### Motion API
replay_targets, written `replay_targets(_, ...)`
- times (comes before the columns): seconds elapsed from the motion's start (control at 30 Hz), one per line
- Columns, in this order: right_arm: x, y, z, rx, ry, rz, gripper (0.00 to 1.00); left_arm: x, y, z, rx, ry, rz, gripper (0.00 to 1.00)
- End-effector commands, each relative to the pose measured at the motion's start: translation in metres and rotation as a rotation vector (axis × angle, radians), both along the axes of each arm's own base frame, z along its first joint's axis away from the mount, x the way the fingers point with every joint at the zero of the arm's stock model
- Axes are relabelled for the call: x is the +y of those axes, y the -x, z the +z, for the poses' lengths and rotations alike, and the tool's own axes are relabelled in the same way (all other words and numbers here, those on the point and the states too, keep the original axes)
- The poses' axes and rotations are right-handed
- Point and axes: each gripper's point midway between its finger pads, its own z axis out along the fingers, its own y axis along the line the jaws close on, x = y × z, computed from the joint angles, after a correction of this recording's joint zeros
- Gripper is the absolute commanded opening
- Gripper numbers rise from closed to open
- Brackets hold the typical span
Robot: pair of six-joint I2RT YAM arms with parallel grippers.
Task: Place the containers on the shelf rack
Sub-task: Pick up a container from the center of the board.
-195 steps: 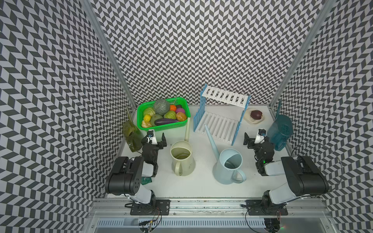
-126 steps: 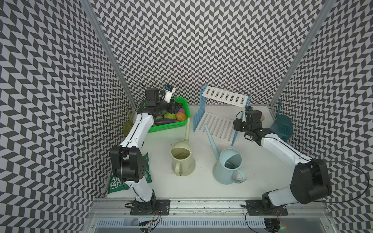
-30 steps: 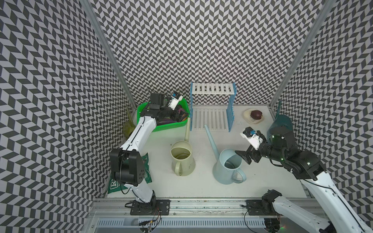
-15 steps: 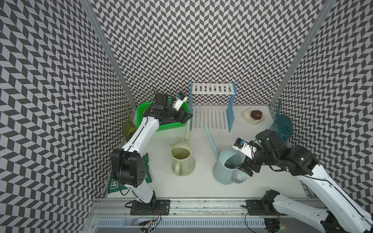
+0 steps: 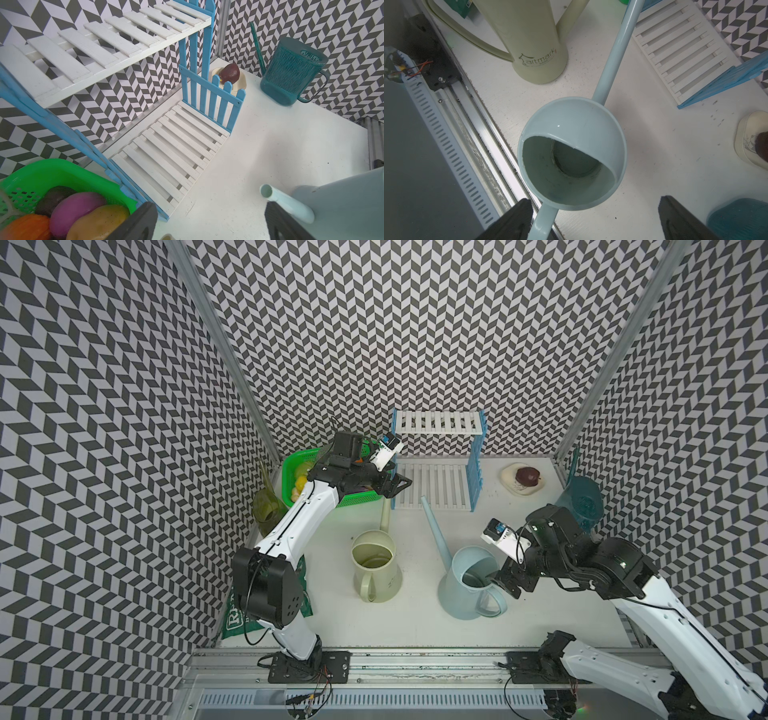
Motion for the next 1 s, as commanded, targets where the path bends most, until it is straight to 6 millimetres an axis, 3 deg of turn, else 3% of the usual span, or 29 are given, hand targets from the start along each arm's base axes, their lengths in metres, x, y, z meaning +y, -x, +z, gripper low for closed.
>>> replay_targets(0.0,0.005,-0.014,0.005,-0.025,-0.017,-0.052,0.93,-0.008,0.005,0.014,-0.029,0.005,-0.020,0.88)
replay_targets(0.23,-0.002,-0.011,-0.021,0.010,0.055,-0.050,0.92,-0.010,0.008,0.012,-0.027,-0.005,-0.028,0.88)
replay_targets(0.47,0.001,-0.021,-0.038,0.039,0.090,-0.076,0.88,-0.020,0.016,0.006,-0.007,-0.009,-0.060,0.87)
replay_targets(0.77,0.014,-0.044,-0.066,0.067,0.123,-0.110,0.74,-0.022,0.022,0.007,-0.004,-0.007,-0.079,0.87)
replay_targets(0.97,0.024,-0.063,-0.069,0.050,0.121,-0.139,0.55,-0.022,0.020,0.008,-0.010,-0.009,-0.073,0.87)
